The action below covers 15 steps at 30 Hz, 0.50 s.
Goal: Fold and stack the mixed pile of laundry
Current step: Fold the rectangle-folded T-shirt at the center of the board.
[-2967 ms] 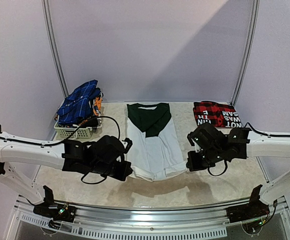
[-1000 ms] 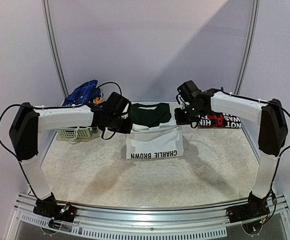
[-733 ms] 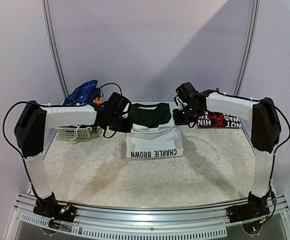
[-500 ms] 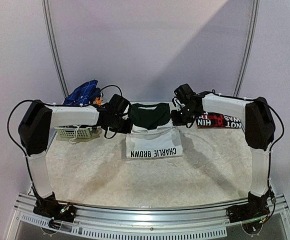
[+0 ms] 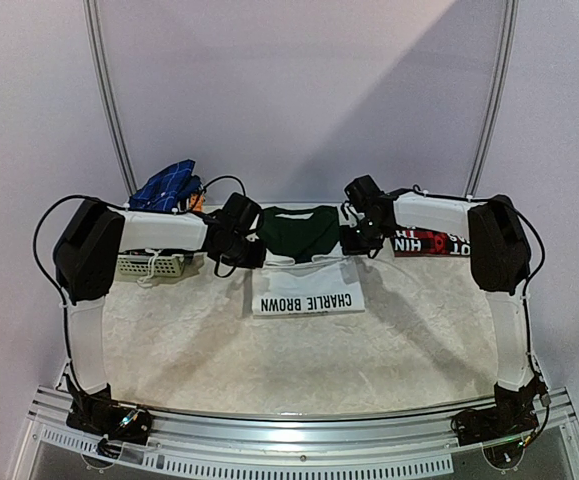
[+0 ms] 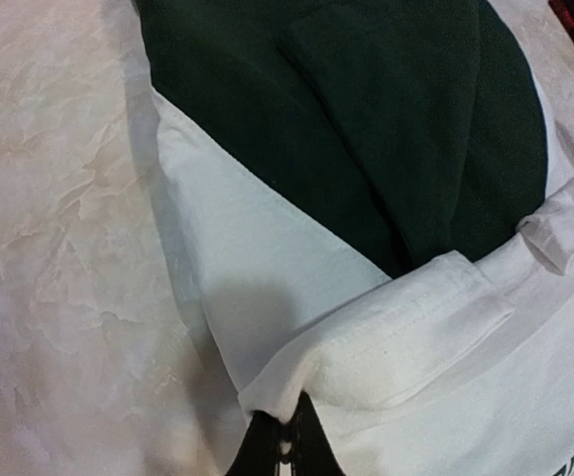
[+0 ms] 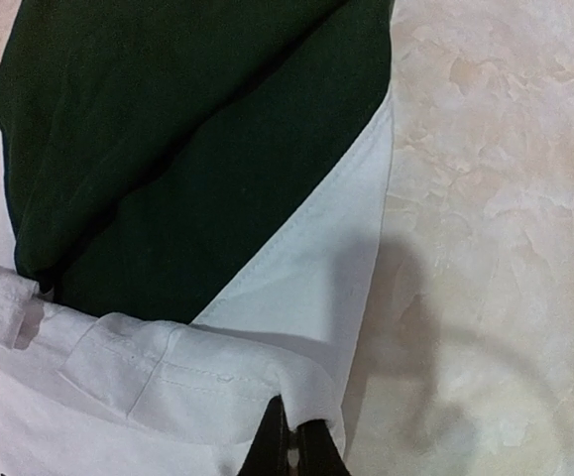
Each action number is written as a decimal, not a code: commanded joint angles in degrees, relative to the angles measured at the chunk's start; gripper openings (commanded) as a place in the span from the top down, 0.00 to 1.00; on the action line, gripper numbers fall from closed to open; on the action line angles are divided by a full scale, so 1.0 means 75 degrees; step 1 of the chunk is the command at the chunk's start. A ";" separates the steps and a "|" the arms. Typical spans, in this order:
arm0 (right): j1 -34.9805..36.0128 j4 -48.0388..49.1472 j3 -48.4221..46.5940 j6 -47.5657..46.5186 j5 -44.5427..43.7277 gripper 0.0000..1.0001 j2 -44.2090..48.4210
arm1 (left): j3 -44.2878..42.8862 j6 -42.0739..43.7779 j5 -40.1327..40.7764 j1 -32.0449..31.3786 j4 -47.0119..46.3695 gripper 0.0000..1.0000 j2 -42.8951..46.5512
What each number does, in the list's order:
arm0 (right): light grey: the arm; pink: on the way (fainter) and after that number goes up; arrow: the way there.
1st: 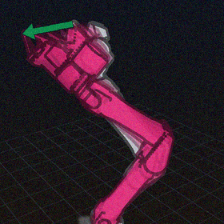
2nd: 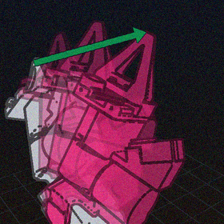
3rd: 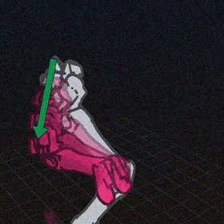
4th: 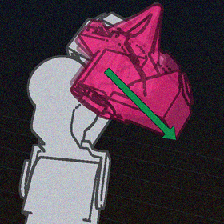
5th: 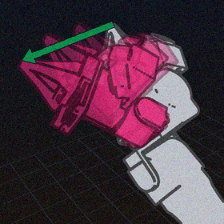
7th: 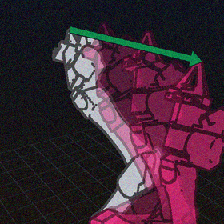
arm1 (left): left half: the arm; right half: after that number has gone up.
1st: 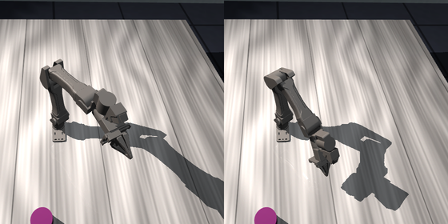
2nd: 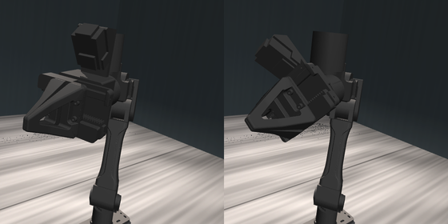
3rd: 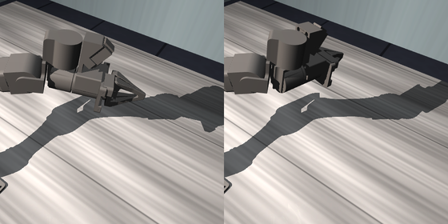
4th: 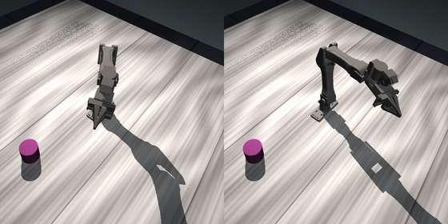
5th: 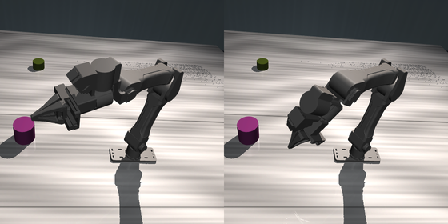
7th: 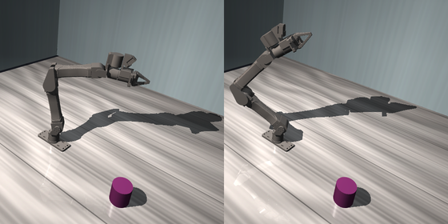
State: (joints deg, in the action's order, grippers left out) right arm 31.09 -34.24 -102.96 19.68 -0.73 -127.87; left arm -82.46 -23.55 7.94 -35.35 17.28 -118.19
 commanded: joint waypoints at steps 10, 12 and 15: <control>-0.0321 -0.0412 -0.1568 -0.0190 0.0657 0.49 -0.0451 | -0.0442 -0.0318 0.0382 0.0365 -0.0138 0.67 -0.0095; -0.0322 -0.0547 -0.1724 -0.0280 0.0602 0.45 -0.0226 | -0.0590 -0.0197 0.0494 0.0366 -0.0012 0.57 0.0088; -0.0324 -0.0490 -0.1382 -0.0370 0.0544 0.40 0.0250 | -0.0537 -0.0111 0.0651 0.0357 0.0132 0.46 0.0547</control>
State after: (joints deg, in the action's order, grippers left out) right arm 29.04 -36.32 -114.54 18.31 3.25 -130.37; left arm -85.45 -25.19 10.85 -33.17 17.37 -118.76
